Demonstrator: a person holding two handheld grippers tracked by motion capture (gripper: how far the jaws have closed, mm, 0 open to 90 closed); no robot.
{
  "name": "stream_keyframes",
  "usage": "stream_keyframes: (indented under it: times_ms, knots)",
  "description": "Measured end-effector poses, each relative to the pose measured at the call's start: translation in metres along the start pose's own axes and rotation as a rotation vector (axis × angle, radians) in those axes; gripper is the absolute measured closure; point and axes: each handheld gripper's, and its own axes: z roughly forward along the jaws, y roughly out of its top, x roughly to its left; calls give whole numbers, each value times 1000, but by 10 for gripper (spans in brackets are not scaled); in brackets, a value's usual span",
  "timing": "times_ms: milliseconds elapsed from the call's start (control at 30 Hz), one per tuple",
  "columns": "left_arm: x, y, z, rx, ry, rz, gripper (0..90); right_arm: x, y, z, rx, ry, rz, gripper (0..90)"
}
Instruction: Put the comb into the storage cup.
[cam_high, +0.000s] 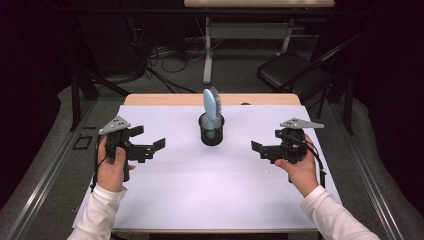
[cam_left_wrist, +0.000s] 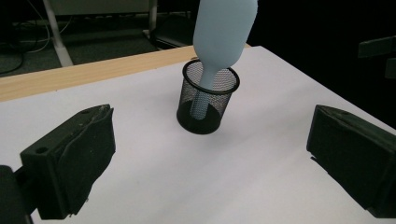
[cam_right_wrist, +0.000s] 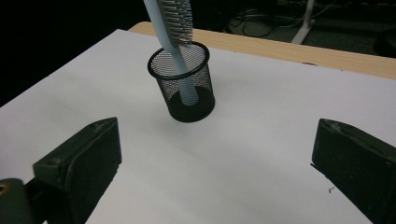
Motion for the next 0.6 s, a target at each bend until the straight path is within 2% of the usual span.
stream_keyframes:
  times_ms: [300, 600]
  knots:
    - [6, -9, -5, -19, 14, -28, 14, -9, -18, -11, -10, -17, 27, 11]
    - [9, -16, -6, -25, 19, -34, 15, -18, -36, -18, -21, -43, 44, 12]
